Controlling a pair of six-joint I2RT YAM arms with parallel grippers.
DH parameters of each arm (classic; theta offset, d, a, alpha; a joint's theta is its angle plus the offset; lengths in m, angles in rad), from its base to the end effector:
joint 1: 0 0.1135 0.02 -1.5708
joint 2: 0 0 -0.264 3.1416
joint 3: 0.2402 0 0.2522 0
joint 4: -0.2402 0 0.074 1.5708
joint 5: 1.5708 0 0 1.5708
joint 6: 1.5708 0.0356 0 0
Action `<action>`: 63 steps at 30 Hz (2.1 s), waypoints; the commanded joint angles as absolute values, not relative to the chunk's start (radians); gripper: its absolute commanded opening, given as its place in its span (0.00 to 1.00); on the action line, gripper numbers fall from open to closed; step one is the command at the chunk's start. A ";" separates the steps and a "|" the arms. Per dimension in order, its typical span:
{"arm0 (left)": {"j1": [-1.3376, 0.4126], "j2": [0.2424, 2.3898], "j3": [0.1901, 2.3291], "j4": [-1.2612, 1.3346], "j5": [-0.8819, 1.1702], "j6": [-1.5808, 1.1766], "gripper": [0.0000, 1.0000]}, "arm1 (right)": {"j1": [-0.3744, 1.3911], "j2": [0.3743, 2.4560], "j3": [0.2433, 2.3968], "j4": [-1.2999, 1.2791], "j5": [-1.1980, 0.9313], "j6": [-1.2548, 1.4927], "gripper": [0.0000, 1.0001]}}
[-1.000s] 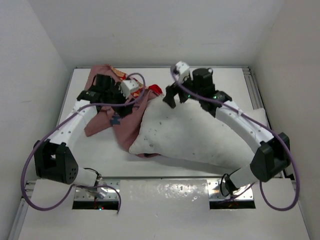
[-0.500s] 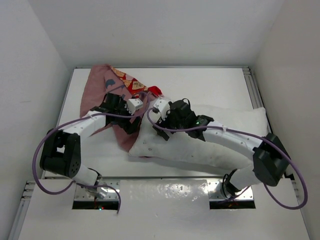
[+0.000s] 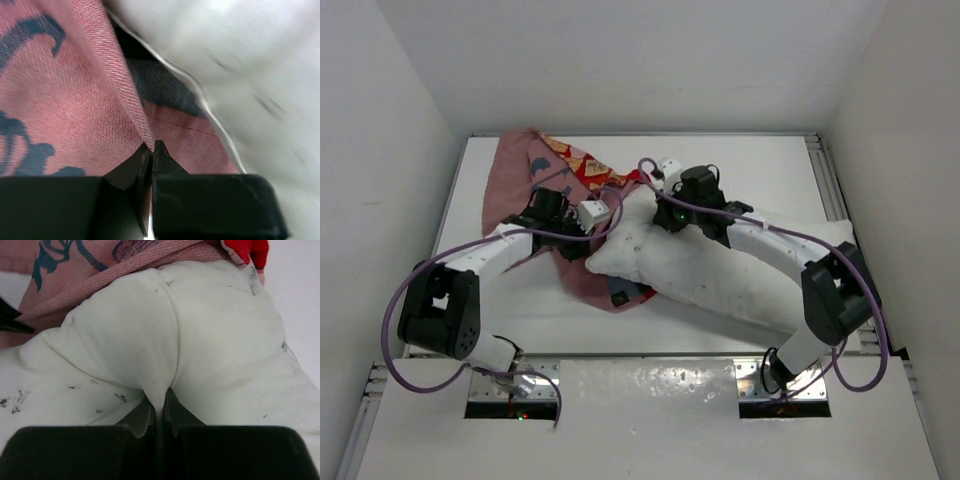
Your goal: Put the pillow into the pillowcase
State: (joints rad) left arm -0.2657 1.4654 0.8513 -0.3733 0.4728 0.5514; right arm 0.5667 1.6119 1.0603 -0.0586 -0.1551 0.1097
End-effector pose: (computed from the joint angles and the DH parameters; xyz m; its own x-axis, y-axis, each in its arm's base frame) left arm 0.2710 -0.0905 0.1957 -0.4367 0.6022 -0.6683 0.8272 0.5608 -0.0351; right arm 0.3011 0.1981 0.2374 -0.5503 -0.2220 -0.8049 -0.5804 0.7947 0.1777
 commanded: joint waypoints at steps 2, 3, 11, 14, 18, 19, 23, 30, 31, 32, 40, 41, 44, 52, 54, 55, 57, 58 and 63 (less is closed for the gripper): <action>-0.245 1.390 1.068 -0.660 0.605 0.722 0.00 | 0.464 1.689 1.132 -0.041 -0.158 0.179 0.00; -0.242 1.382 1.103 -0.705 0.629 0.788 0.00 | 0.456 1.703 1.143 -0.044 -0.158 0.179 0.00; -0.221 1.387 1.451 -0.974 0.938 0.850 0.00 | 0.465 1.807 1.181 -0.058 -0.055 0.225 0.00; -0.230 1.410 1.496 -1.012 1.051 0.806 0.00 | 0.468 1.831 1.169 -0.043 -0.003 0.285 0.00; -0.262 1.420 1.485 -1.025 1.065 0.825 0.00 | 0.469 1.867 1.186 -0.023 0.031 0.354 0.00; -0.267 1.427 1.489 -1.047 1.063 0.848 0.00 | 0.466 1.894 1.196 -0.023 0.032 0.376 0.00; -0.299 1.471 1.537 -1.104 1.060 0.920 0.00 | 0.450 1.937 1.270 -0.043 0.057 0.429 0.00; -0.267 1.482 1.479 -1.264 0.899 1.129 0.00 | 0.282 1.881 1.209 0.155 -0.154 0.649 0.00; -0.262 1.476 1.456 -1.259 0.878 1.155 0.00 | 0.281 1.876 1.207 0.159 -0.167 0.658 0.00; -0.253 1.470 1.436 -1.253 0.858 1.164 0.00 | 0.281 1.868 1.197 0.172 -0.178 0.661 0.00; -0.259 1.497 1.443 -1.227 0.877 1.201 0.00 | 0.336 1.876 1.140 0.178 -0.092 0.719 0.00; -0.270 1.502 1.488 -1.241 0.918 1.198 0.00 | 0.348 1.884 1.140 0.175 -0.080 0.729 0.00; -0.314 1.531 1.558 -1.291 0.966 1.215 0.00 | 0.360 1.899 1.160 0.118 -0.003 0.747 0.00; -0.344 1.551 1.560 -1.052 1.112 0.921 0.00 | 0.416 1.893 1.170 0.123 0.015 0.695 0.00; -0.316 1.555 1.549 -0.856 1.161 0.613 0.00 | 0.434 1.885 1.178 0.117 0.017 0.651 0.00; -0.284 1.555 1.539 -0.731 1.179 0.471 0.00 | 0.443 1.873 1.180 0.098 0.026 0.634 0.00; -0.265 1.551 1.496 -0.345 1.161 0.114 0.00 | 0.462 1.858 1.177 0.094 0.023 0.577 0.00; -0.268 1.554 1.490 -0.281 1.123 0.066 0.00 | 0.468 1.839 1.160 0.095 0.017 0.565 0.00; -0.314 1.612 1.523 -0.405 0.781 0.265 0.12 | 0.483 1.747 1.046 0.155 -0.199 0.450 0.03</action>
